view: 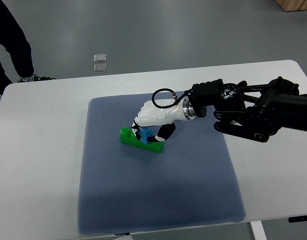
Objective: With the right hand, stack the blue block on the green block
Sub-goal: 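Lower the blue block onto the green block's studs and press down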
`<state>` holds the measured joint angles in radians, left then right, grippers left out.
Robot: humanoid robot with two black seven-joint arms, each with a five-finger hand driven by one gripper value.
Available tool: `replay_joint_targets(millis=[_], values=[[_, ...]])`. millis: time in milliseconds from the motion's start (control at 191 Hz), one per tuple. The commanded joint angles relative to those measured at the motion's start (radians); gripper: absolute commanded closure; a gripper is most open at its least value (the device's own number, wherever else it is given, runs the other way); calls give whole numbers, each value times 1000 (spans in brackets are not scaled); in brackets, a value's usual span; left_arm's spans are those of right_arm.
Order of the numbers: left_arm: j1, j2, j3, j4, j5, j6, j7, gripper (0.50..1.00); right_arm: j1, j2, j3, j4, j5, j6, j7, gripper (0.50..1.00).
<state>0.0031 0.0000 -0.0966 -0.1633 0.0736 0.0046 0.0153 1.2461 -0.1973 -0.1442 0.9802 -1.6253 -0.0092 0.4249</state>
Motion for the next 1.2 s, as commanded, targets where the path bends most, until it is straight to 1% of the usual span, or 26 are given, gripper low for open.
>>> replay_joint_targets(millis=[0,665,728,796,864,932,958,1000,1058,1094,1194], values=[[0,0,0,-1,0,0,0,500,-8,9,0,-14,-10,-12,0,908],[0,0,0,1,0,0,0,500,-37,44,-1,-58,-28,-12,0,908],[0,0,0,-1,0,0,0,500,-37,42,-1,-58,-28,-12,0,899],[0,0,0,-1,0,0,0,500,-36,41,-1,-58,-27,-12,0,877],[0,0,0,-1,0,0,0,500,-33,41,0,-58,-25,-12,0,828],[0,0,0,-1,0,0,0,500,-30,38,0,-58,-24,-11,2,805],[0,0,0,-1,0,0,0,500,-27,38,0,-58,-22,-11,2,781],[0,0,0,1,0,0,0,500,-27,36,2,-58,-21,-11,2,773],[0,0,0,-1,0,0,0,500,-23,32,2,-58,-18,-11,6,744],[0,0,0,-1,0,0,0,500,-23,30,2,-58,-16,-11,8,740],[0,0,2,-1,0,0,0,500,-22,29,3,-57,-13,-11,11,709]])
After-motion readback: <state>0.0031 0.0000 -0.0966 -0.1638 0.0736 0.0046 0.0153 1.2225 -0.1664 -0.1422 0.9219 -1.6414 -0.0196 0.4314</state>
